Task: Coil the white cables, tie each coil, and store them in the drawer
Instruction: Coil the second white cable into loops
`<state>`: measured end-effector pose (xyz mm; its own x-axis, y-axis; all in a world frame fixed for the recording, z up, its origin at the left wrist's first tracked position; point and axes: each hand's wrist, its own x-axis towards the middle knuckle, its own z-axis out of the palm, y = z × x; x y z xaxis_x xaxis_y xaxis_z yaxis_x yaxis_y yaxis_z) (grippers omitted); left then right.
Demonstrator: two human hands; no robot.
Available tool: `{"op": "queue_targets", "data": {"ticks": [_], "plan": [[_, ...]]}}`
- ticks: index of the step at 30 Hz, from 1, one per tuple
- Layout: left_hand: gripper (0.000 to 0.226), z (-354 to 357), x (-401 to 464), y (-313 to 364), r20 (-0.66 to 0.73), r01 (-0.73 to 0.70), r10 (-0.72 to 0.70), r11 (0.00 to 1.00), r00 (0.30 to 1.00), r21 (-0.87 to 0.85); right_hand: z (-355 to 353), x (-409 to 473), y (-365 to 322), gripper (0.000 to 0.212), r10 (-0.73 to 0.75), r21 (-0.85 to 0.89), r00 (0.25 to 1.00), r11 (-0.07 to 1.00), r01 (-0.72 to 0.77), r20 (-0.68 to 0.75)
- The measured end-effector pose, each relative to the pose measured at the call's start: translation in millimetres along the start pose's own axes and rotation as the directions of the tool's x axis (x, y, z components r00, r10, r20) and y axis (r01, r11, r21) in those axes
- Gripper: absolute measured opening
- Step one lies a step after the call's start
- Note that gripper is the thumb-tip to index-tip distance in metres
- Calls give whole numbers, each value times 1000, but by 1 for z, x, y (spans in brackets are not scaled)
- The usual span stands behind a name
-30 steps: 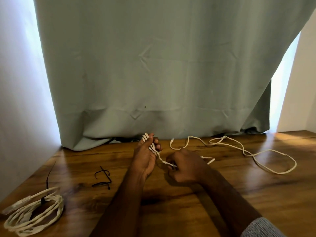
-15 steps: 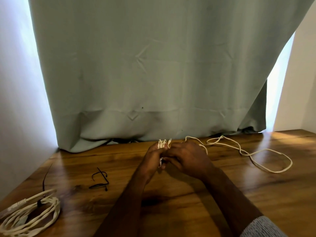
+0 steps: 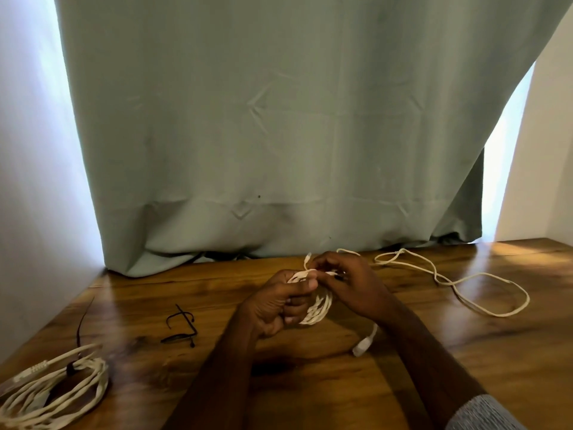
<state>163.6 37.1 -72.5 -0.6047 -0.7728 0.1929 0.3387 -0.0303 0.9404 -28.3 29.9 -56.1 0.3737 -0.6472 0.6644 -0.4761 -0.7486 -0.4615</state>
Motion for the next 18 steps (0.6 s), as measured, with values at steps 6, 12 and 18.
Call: {"op": "queue_targets", "data": {"ticks": [6, 12, 18], "plan": [[30, 8, 4, 0, -67, -65, 59, 994, 996, -85, 13, 3, -9, 19, 134, 265, 991, 955, -136, 25], [38, 11, 8, -3, -192, -18, 5, 998, 981, -61, 27, 2, -9, 25, 68, 146, 980, 988, -41, -185], [39, 8, 2, -3, -140, 23, -47, 986, 989, -165, 30, 6, -11, 30, 49, 213, 984, 977, -11, -173]]}}
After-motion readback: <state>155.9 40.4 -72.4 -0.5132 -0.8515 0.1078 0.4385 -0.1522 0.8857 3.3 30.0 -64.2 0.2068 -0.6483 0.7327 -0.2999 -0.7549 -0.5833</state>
